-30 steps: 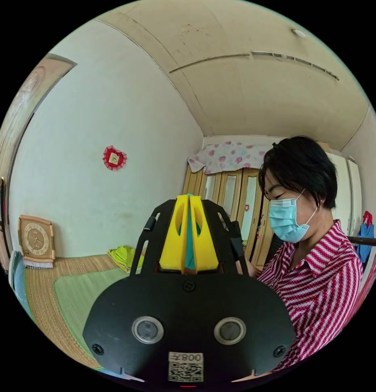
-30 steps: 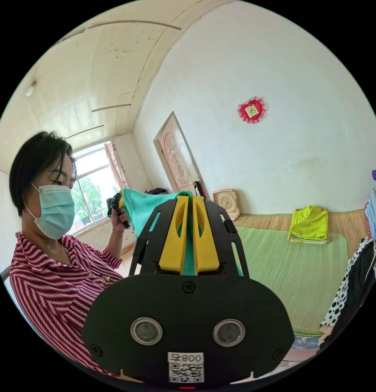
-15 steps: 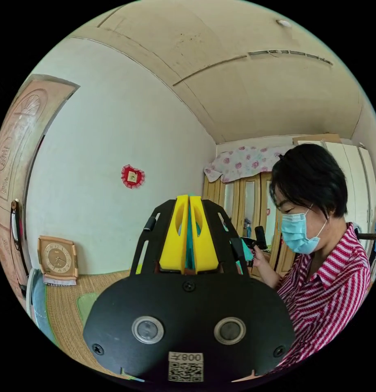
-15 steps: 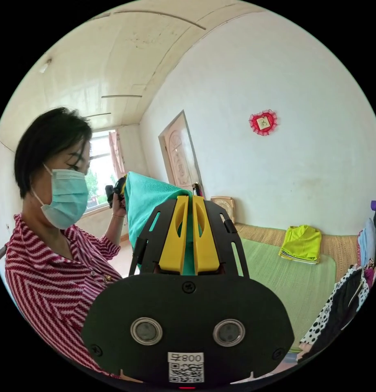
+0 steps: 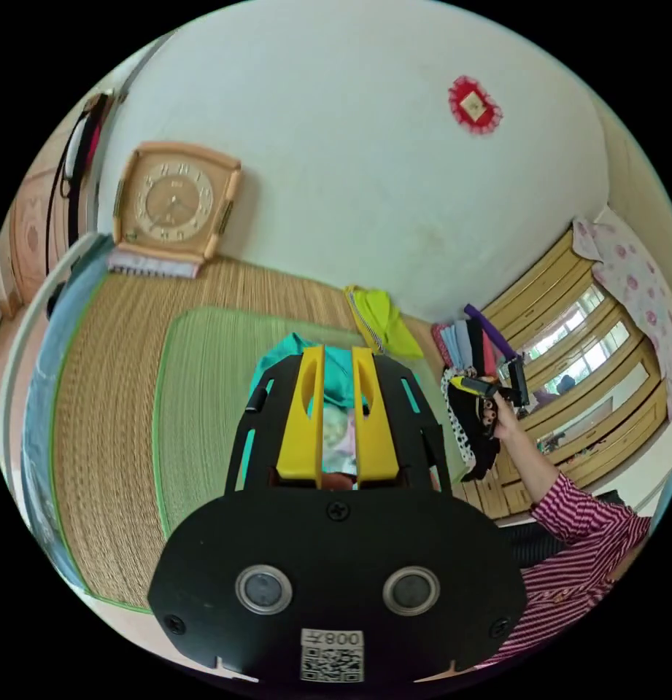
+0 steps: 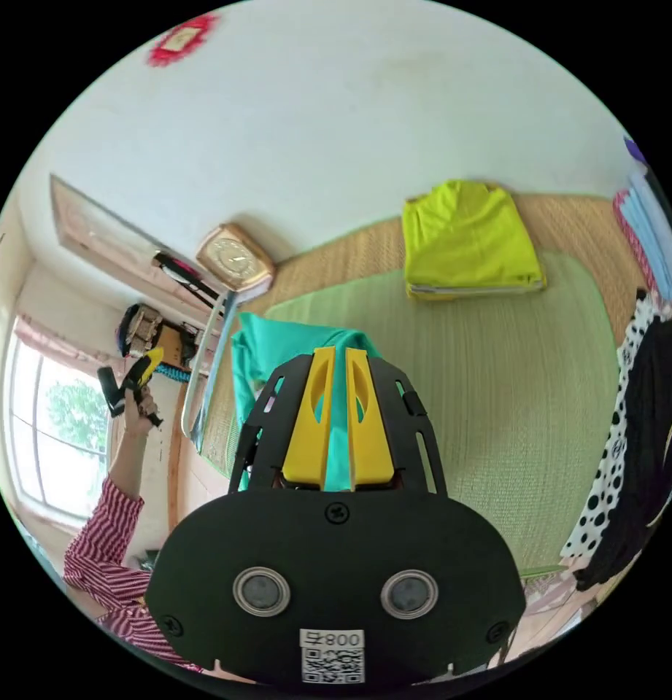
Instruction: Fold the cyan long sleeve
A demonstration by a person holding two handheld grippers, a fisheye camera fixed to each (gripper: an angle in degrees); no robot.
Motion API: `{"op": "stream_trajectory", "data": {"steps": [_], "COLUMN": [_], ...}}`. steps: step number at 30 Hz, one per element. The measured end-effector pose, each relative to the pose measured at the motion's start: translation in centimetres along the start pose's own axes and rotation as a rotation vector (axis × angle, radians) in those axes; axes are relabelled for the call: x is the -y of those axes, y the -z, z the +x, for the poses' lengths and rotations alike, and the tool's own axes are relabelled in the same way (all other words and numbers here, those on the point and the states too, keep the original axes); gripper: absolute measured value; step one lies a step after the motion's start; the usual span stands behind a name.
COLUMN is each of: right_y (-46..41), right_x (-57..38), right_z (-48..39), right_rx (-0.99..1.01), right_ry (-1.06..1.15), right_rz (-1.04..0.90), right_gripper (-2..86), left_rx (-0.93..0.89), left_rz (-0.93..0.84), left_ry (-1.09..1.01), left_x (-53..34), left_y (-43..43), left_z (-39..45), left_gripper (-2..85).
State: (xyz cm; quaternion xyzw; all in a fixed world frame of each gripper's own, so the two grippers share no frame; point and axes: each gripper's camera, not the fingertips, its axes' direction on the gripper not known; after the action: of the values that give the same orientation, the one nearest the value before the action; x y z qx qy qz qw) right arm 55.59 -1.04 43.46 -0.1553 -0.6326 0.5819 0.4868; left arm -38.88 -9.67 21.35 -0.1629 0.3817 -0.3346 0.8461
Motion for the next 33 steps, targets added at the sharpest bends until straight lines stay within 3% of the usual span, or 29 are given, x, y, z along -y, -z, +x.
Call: {"op": "stream_trajectory", "data": {"steps": [4, 13, 26, 33], "right_y": [-4.7, -7.6, -6.6, 3.0], "right_x": [-1.5, -5.9, -2.7, 2.6], "right_z": [3.4, 1.8, 2.6, 1.3], "right_rx": [0.01, -0.178, -0.232, -0.166], "right_ry": [-0.002, 0.076, 0.002, 0.055], "right_rz": [-0.111, -0.297, -0.399, -0.258], "right_gripper": [6.6, 8.5, 1.7, 0.4], "left_rx": [-0.017, 0.052, -0.021, 0.054], "left_rz": [-0.213, -0.316, -0.283, -0.202], "left_ry": [0.111, 0.242, 0.257, 0.135], "left_x": [-4.5, -7.3, -1.5, 4.0], "left_y": [-5.2, -4.0, 0.0, 6.6], "left_z": [-5.4, -10.4, -14.5, -15.6], "left_gripper": [8.6, 9.0, 0.7, 0.4]}}
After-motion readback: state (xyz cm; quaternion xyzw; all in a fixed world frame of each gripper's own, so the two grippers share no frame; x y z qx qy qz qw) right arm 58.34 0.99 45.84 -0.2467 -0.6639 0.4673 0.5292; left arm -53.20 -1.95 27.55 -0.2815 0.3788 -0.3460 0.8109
